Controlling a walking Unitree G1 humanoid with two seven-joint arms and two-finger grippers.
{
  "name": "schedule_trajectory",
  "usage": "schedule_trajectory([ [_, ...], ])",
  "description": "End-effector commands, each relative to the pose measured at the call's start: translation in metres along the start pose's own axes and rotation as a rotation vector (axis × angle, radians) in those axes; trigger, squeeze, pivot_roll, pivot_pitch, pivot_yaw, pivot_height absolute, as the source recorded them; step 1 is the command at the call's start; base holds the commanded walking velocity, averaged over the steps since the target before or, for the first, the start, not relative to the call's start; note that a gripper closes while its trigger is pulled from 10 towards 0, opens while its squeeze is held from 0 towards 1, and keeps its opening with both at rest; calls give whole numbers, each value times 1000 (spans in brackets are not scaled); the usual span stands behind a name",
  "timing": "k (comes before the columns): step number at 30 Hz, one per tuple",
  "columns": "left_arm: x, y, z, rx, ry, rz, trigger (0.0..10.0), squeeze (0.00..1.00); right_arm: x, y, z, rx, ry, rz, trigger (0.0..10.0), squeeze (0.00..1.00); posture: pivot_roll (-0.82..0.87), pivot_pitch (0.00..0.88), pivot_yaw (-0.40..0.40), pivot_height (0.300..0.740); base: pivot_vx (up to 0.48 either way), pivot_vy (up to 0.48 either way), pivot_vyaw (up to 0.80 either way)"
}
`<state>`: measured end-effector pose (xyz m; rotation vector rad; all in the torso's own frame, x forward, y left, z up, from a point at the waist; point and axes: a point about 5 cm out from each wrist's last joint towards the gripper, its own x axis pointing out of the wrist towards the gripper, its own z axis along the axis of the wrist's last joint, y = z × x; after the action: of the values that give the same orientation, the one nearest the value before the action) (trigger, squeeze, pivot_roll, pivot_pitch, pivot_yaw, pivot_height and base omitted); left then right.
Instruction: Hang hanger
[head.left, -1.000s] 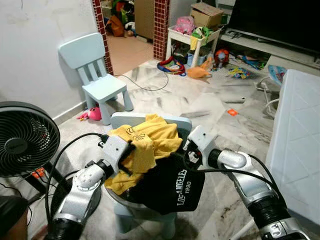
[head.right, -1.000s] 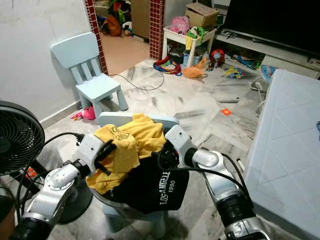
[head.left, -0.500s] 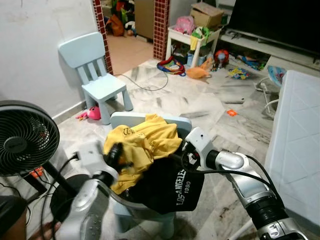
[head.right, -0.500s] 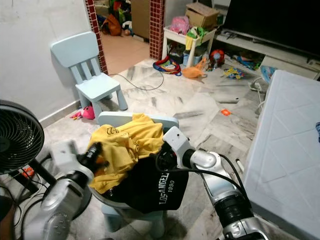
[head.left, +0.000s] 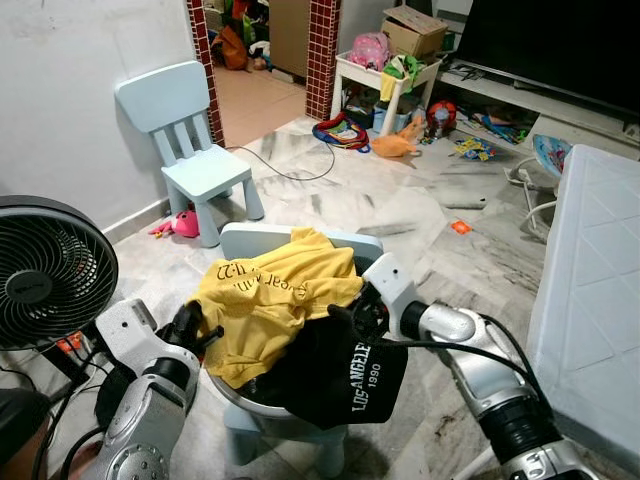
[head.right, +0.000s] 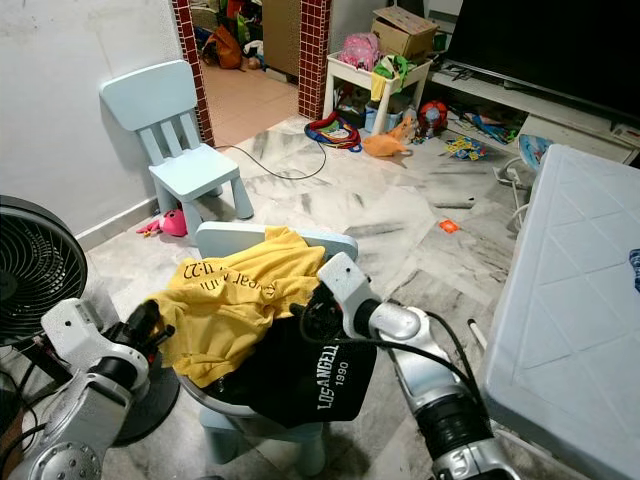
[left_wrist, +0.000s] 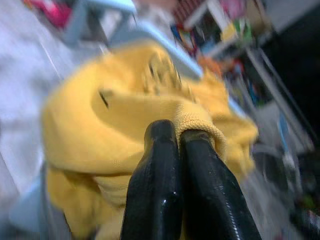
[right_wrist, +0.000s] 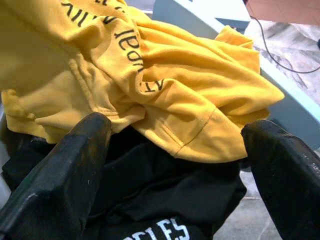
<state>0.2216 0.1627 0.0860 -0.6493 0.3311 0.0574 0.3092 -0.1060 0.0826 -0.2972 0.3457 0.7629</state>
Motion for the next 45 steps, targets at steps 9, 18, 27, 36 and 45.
schedule_trajectory([
  [9, 4, -20, 12, 348, -60, -136, 118, 0, 0, -14, 10, 14, -43, -91, 10000, 0, 54, 9, -59, 740, 0, 0, 0],
  [18, 3, -39, 19, 423, -87, -219, 1608, 0, -2, -16, 16, 97, -100, -145, 10000, 0, 52, 13, -51, 740, 0, 0, 0],
  [27, 6, -69, 55, 428, -337, -209, 9490, 0, -5, -23, 29, 314, -294, -302, 10000, 0, 73, 0, -37, 740, 0, 0, 0],
  [36, 27, -89, 83, 412, -425, -204, 10000, 0, 12, -9, 30, 423, -324, -310, 10000, 0, 94, 0, -39, 740, 0, 0, 0],
  [45, 51, -66, 69, 528, -253, -112, 10000, 0, 15, -4, 26, 417, -305, -306, 10000, 0, 76, 0, -27, 740, 0, 0, 0],
])
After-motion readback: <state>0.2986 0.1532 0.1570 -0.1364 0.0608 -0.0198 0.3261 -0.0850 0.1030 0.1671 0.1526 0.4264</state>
